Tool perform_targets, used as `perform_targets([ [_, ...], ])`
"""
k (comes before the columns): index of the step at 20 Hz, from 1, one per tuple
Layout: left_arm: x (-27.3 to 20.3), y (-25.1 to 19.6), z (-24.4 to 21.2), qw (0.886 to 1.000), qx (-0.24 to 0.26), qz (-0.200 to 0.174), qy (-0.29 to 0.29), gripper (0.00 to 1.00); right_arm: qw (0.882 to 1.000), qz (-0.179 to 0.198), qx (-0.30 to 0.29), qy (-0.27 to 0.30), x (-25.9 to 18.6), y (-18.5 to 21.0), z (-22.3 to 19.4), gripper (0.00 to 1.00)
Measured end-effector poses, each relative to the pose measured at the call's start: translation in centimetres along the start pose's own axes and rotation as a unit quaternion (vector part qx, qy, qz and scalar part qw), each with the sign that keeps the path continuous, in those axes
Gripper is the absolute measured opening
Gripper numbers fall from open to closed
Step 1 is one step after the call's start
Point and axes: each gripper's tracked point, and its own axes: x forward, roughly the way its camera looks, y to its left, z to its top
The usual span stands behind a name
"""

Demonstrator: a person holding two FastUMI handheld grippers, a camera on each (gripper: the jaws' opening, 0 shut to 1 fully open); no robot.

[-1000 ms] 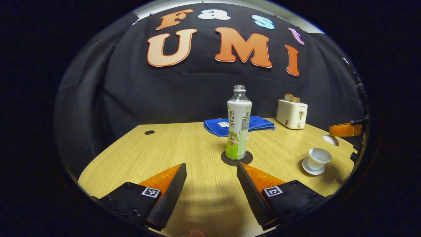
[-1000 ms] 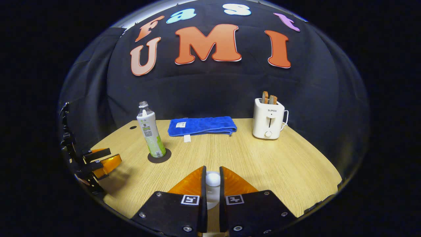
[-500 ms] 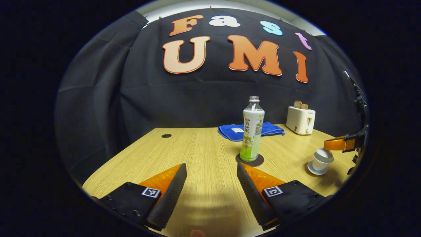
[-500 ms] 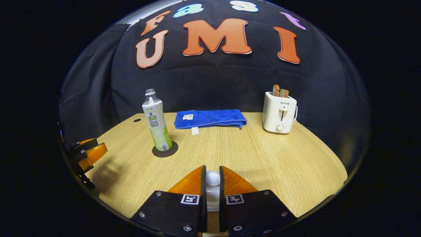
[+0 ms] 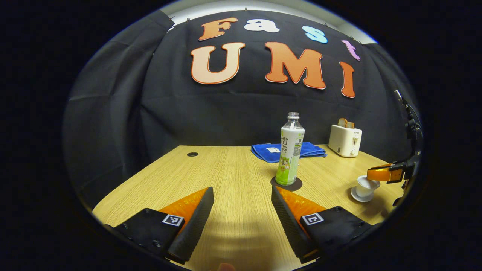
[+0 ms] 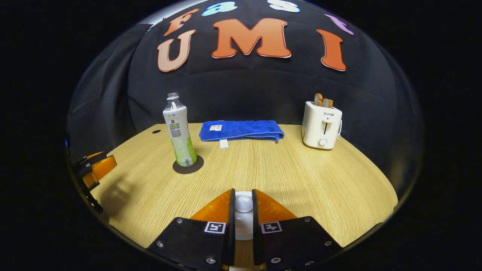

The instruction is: Open the teacup lid with one hand, grasp the water bottle and pour water into the teacup with the other hand; after pouring, place the water bottle on the coaster and then close the teacup lid.

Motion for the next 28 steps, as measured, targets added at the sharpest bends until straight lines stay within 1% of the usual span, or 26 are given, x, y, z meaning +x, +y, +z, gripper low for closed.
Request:
perform_targets([
  [1, -0.1, 0.0, 0.1, 1.000, 0.002, 0.001, -0.001, 0.95, 1.000, -0.001, 0.000, 0.001, 0.0, -0.1, -0.1, 0.22],
  [2, -0.1, 0.0, 0.2, 1.000, 0.003, 0.001, -0.002, 0.98, 1.000, -0.001, 0.001, 0.001, 0.0, -0.2, 0.0, 0.24],
  [4, -0.2, -0.1, 0.4, 1.000, 0.003, 0.001, -0.004, 0.98, 1.000, -0.002, 0.003, -0.002, -0.3, -0.4, 0.1, 0.27],
  [6, -0.4, -0.2, 0.6, 1.000, 0.004, 0.002, -0.005, 0.98, 1.000, -0.001, 0.005, -0.010, -0.7, -0.3, 0.6, 0.32],
  [7, -0.6, -0.2, 0.7, 1.000, 0.003, 0.001, -0.006, 0.98, 1.000, 0.002, 0.004, -0.013, -0.8, -0.3, 0.8, 0.42],
  [8, -0.5, -0.3, 0.8, 1.000, 0.001, 0.001, -0.006, 0.95, 1.000, 0.001, 0.003, -0.015, -1.0, -0.4, 0.8, 0.43],
  [9, -0.7, -0.4, 0.9, 1.000, -0.001, 0.001, -0.006, 0.98, 1.000, 0.000, 0.003, -0.017, -1.3, -0.5, 1.0, 0.49],
  [12, -1.1, -0.6, 1.6, 1.000, 0.000, 0.003, -0.015, 0.98, 1.000, -0.002, 0.003, -0.031, -2.8, -1.0, 1.7, 0.60],
  [13, -1.2, -0.6, 1.9, 1.000, 0.003, 0.005, -0.017, 0.95, 0.999, -0.006, 0.001, -0.036, -3.5, -1.3, 1.9, 0.70],
  [14, -1.5, -0.6, 1.9, 1.000, 0.006, 0.008, -0.018, 0.98, 0.999, -0.011, 0.001, -0.041, -4.2, -1.8, 2.1, 0.75],
  [15, -1.8, -0.6, 2.0, 1.000, 0.008, 0.010, -0.019, 0.98, 0.999, -0.015, 0.002, -0.047, -5.0, -2.2, 2.5, 0.86],
  [16, -2.0, -0.7, 2.1, 1.000, 0.007, 0.011, -0.020, 0.98, 0.998, -0.020, 0.004, -0.055, -5.9, -2.6, 2.8, 0.89],
  [17, -2.3, -0.8, 2.3, 1.000, 0.006, 0.013, -0.022, 0.98, 0.998, -0.025, 0.007, -0.064, -6.6, -3.2, 3.1, 0.97],
  [21, -3.5, -0.8, 3.1, 0.999, 0.004, 0.031, -0.035, 0.98, 0.993, -0.046, 0.010, -0.108, -9.9, -5.7, 4.3, 0.97],
  [22, -3.9, -0.9, 3.2, 0.999, 0.005, 0.035, -0.038, 0.95, 0.992, -0.048, 0.010, -0.120, -10.7, -6.2, 4.6, 0.97],
  [24, -4.5, -1.0, 3.7, 0.998, 0.007, 0.042, -0.046, 0.95, 0.989, -0.052, 0.017, -0.137, -12.0, -7.1, 4.6, 0.98],
  [25, -4.9, -1.1, 4.0, 0.998, 0.008, 0.045, -0.051, 0.98, 0.988, -0.056, 0.022, -0.143, -12.6, -7.6, 4.5, 0.97],
  [26, -5.2, -1.1, 4.2, 0.997, 0.010, 0.049, -0.056, 0.98, 0.987, -0.061, 0.025, -0.144, -12.9, -8.2, 4.2, 0.97],
  [27, -5.5, -1.3, 4.3, 0.997, 0.012, 0.052, -0.058, 0.95, 0.987, -0.067, 0.025, -0.146, -13.2, -8.8, 3.9, 0.97],
  [28, -5.6, -1.5, 4.3, 0.997, 0.014, 0.054, -0.060, 0.98, 0.986, -0.073, 0.026, -0.145, -13.4, -9.4, 3.6, 0.97],
])
